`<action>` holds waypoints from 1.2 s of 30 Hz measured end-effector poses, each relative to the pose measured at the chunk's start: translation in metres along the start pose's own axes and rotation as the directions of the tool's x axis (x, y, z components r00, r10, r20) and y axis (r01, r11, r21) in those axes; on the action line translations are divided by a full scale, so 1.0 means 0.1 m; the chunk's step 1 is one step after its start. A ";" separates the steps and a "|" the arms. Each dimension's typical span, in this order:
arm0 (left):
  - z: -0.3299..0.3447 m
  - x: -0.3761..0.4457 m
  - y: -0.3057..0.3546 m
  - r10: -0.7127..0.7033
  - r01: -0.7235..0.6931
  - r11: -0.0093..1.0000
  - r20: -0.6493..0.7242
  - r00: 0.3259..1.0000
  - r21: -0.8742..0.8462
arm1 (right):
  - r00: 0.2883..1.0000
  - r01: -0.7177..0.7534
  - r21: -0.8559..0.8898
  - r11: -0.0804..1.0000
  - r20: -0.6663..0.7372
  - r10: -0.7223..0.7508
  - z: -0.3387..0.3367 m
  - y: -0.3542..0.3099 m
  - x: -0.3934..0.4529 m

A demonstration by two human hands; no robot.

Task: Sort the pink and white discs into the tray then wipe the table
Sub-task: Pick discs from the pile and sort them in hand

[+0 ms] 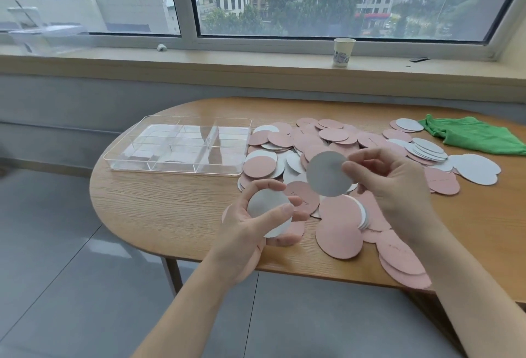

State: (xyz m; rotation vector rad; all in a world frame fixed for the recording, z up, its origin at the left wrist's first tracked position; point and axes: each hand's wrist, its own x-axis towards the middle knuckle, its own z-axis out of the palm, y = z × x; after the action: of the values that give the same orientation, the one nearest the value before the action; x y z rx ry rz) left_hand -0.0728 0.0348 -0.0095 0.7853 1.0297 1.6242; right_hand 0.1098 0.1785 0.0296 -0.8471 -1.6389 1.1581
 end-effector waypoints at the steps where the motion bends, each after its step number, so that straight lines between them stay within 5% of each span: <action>1: 0.01 0.01 0.00 -0.005 0.005 1.000 -0.007 1.000 0.005 | 1.000 -0.019 0.071 0.997 0.020 0.017 -0.01 -0.05 -0.05; 4: 0.04 0.01 0.01 -0.004 0.004 1.000 -0.011 1.000 -0.009 | 0.988 -0.085 0.163 0.983 0.140 0.062 0.06 -0.13 -0.16; 12: 0.03 0.01 0.01 0.012 -0.011 0.999 0.039 0.999 -0.030 | 0.947 -0.141 0.088 0.986 0.303 0.108 0.40 0.00 -0.32; 18: -0.03 0.00 -0.01 -0.015 0.015 1.000 0.042 0.999 -0.009 | 0.979 0.013 -0.176 0.984 0.201 0.023 0.25 0.07 -0.18; 24: -0.01 0.02 -0.01 -0.020 0.020 1.000 0.057 0.998 -0.003 | 0.994 0.087 -0.587 0.805 0.103 -0.033 -0.03 0.32 0.14; 36: 0.03 0.05 -0.04 -0.037 0.037 0.999 0.023 0.999 0.023 | 0.958 0.206 -0.653 0.729 0.286 -0.015 0.26 0.40 0.32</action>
State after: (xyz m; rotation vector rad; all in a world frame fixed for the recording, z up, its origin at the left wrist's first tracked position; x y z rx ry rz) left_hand -0.0702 0.0412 -0.0116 0.7942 1.0410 1.5711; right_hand 0.0753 0.2121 -0.0022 -1.0489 -2.3693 0.5715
